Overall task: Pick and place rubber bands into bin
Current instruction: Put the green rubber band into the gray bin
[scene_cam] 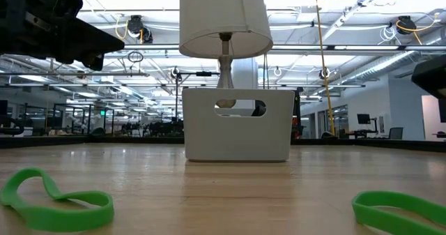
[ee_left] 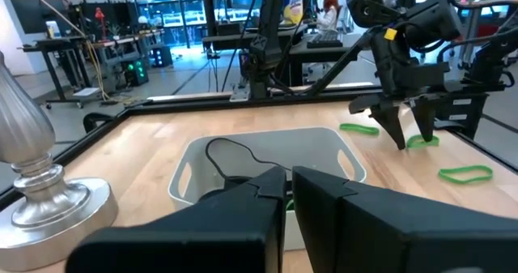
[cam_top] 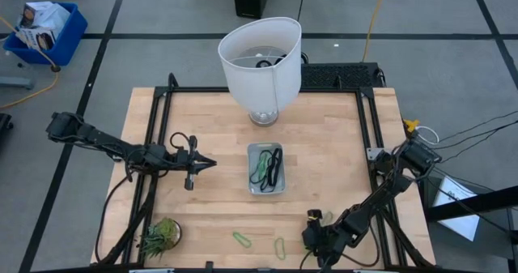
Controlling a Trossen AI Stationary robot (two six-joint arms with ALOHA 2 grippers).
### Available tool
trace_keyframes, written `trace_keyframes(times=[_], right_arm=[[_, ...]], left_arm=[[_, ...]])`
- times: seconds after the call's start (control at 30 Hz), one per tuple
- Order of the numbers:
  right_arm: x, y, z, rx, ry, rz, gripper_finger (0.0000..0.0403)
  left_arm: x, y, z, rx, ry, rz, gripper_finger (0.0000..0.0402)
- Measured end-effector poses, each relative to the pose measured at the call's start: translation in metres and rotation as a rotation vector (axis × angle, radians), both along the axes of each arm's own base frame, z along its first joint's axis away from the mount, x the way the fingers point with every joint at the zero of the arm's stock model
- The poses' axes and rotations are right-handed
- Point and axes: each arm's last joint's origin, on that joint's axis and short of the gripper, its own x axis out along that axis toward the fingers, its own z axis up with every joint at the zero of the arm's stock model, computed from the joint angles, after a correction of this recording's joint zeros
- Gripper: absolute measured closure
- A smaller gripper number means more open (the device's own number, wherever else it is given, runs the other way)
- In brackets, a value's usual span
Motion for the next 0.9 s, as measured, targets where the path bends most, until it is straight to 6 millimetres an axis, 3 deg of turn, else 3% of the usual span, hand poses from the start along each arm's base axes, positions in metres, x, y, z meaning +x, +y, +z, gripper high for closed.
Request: trace_keyframes(times=[0.27,0.6,0.73,0.9], right_arm=[[0.001,0.001,-0.007,-0.002,0.016,-0.002,0.0237],[-0.001,0.0,-0.003,-0.004,0.03,0.032,0.0394],[-0.001,-0.007,0.013,-0.012,0.012,0.066,0.0395],[-0.002,-0.031,0.057,-0.151,-0.135,0.088,0.0399]], left_arm=[[0.0,0.0,0.0,-0.007,0.0,0.0,0.0369],[0.0,0.0,0.0,-0.007,0.0,0.0,0.0369],[0.0,0.0,0.0,-0.006,0.001,0.0,0.0369],[0.0,0.0,-0.001,-0.003,0.012,0.001,0.0369]])
